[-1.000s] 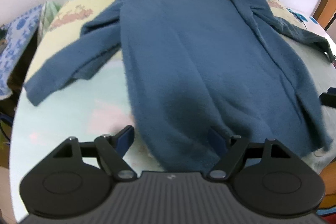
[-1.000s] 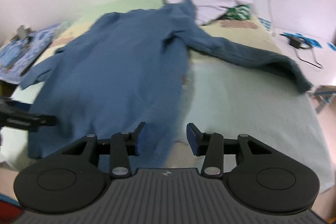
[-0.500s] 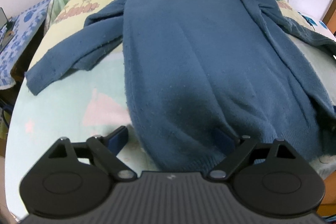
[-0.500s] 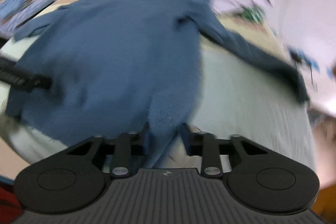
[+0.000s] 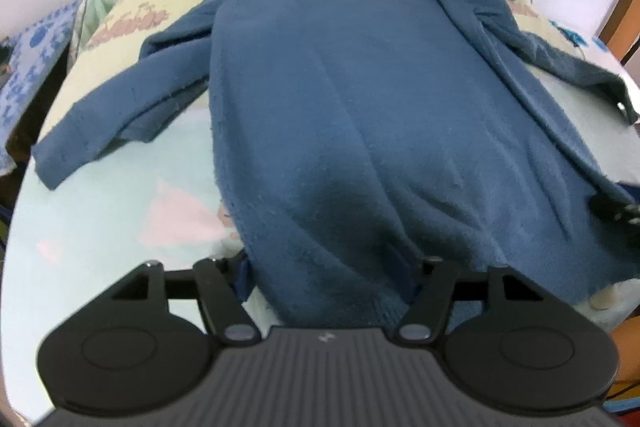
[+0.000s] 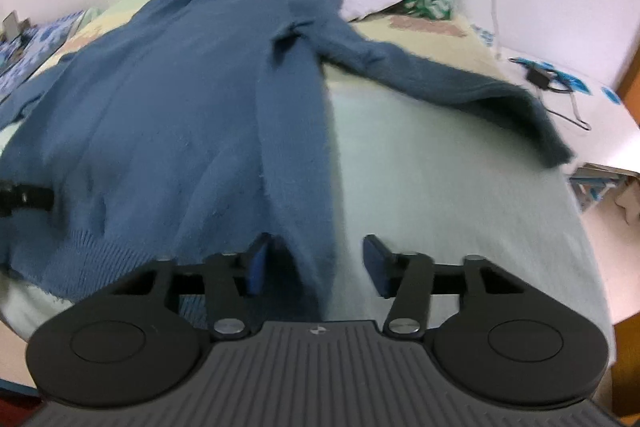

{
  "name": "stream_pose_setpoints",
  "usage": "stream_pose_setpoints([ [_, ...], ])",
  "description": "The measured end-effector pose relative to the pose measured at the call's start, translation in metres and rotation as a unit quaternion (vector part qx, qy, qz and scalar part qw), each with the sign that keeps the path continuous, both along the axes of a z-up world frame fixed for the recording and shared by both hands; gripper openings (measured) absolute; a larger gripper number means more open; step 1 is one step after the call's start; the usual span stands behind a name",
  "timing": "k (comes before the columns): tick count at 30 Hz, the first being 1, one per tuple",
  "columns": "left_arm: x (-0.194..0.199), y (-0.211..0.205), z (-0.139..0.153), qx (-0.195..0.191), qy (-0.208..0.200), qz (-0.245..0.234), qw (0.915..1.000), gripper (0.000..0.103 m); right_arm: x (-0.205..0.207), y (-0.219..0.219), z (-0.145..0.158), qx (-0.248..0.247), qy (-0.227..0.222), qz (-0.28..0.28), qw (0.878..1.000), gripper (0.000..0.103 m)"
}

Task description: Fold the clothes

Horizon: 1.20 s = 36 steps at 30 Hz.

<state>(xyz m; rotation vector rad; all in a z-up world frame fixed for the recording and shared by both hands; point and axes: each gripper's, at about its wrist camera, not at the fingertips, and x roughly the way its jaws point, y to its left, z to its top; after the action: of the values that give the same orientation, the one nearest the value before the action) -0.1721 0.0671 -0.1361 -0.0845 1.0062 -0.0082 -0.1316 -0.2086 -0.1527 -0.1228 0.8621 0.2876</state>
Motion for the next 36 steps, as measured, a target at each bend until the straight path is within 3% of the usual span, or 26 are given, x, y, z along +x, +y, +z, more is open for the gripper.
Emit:
stream_pose_setpoints([
  [1, -0.001, -0.002, 0.002, 0.002, -0.006, 0.0, 1.0, 0.014, 0.002, -0.001, 0.001, 0.007, 0.002, -0.004, 1.0, 0.013],
  [2, -0.002, -0.003, 0.005, 0.006, -0.011, -0.001, 0.9999, 0.008, 0.005, -0.001, 0.002, 0.012, 0.006, -0.009, 1.0, 0.01],
  [7, -0.012, -0.003, 0.023, 0.006, -0.041, 0.009, 0.9991, 0.006, 0.009, -0.012, 0.021, 0.082, 0.03, -0.011, 0.996, 0.006],
  [10, -0.025, 0.005, 0.045, 0.006, -0.065, 0.014, 0.9978, 0.006, 0.007, -0.024, 0.041, 0.141, 0.039, -0.003, 0.989, 0.005],
  [15, -0.051, 0.011, 0.076, 0.002, -0.08, 0.004, 0.9968, 0.006, -0.003, -0.039, 0.064, 0.192, 0.07, 0.022, 0.979, 0.005],
  [18, -0.065, 0.01, 0.08, 0.008, -0.071, -0.006, 0.9974, 0.006, -0.013, -0.044, 0.065, 0.171, 0.083, 0.031, 0.981, 0.005],
  [24, -0.062, 0.005, 0.027, 0.036, -0.002, -0.009, 0.9993, 0.007, -0.007, -0.045, 0.019, 0.109, 0.121, 0.006, 0.987, 0.005],
  [26, -0.061, 0.006, 0.019, 0.046, 0.01, -0.011, 0.9988, 0.015, -0.007, -0.043, 0.014, 0.097, 0.129, 0.007, 0.987, 0.007],
  [28, -0.065, 0.012, 0.025, 0.054, 0.002, -0.016, 0.9984, 0.028, -0.01, -0.041, 0.027, 0.091, 0.11, 0.021, 0.99, 0.025],
  [30, -0.069, 0.021, 0.036, 0.068, -0.01, -0.021, 0.9974, 0.029, -0.007, -0.043, 0.045, 0.105, 0.08, 0.026, 0.991, 0.036],
  [33, -0.067, 0.041, 0.053, 0.095, -0.025, -0.011, 0.9951, 0.027, 0.008, -0.045, 0.066, 0.123, 0.044, 0.018, 0.991, 0.04],
  [36, -0.051, 0.052, 0.068, 0.103, -0.052, 0.0, 0.9933, 0.023, 0.027, -0.031, 0.072, 0.078, -0.007, -0.008, 0.997, 0.04],
])
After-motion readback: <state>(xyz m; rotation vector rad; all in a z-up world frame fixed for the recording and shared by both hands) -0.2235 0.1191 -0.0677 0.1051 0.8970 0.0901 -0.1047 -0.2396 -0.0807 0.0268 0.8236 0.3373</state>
